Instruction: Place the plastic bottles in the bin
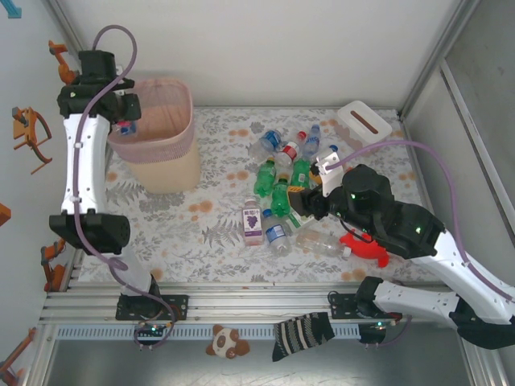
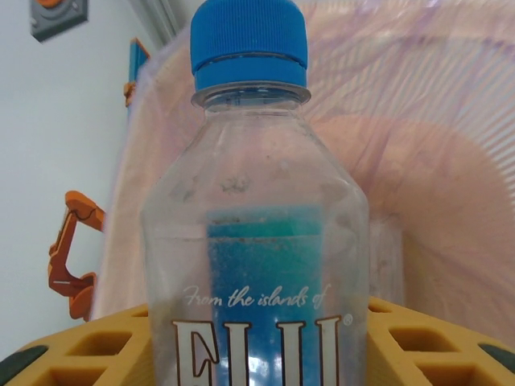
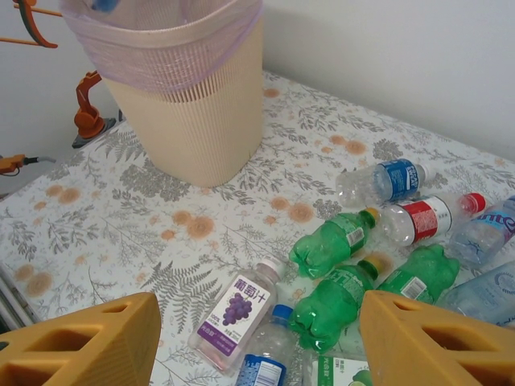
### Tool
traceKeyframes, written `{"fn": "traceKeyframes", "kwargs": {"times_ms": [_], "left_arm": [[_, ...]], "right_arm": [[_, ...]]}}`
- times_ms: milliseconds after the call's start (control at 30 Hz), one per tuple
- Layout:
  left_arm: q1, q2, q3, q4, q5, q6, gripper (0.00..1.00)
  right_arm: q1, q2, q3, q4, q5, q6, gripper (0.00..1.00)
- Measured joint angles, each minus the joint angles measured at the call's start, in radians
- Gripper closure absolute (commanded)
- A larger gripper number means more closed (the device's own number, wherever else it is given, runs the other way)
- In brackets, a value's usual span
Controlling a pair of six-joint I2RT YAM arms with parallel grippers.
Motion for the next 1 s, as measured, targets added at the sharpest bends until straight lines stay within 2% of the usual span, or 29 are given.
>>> {"fn": "traceKeyframes", "kwargs": {"times_ms": [233,567,1000], "left_arm": [[0.01,0.13,-0.058,0.005,-0.002,0.035,0.5],[0.014,0.244,-0.224,0.067,0.015,0.037,0.48],[0.014,0.3,-0.316,0.153,0.06,0.019,0.41]], "right_arm": [[0.0,-0.006,0.0,0.0,0.0,0.0,0.34],[0.0,-0.015,0.0,0.0,0.001,0.0,0.34],[0.0,-0.036,-0.002,0.0,0.001,0.0,0.34]]}}
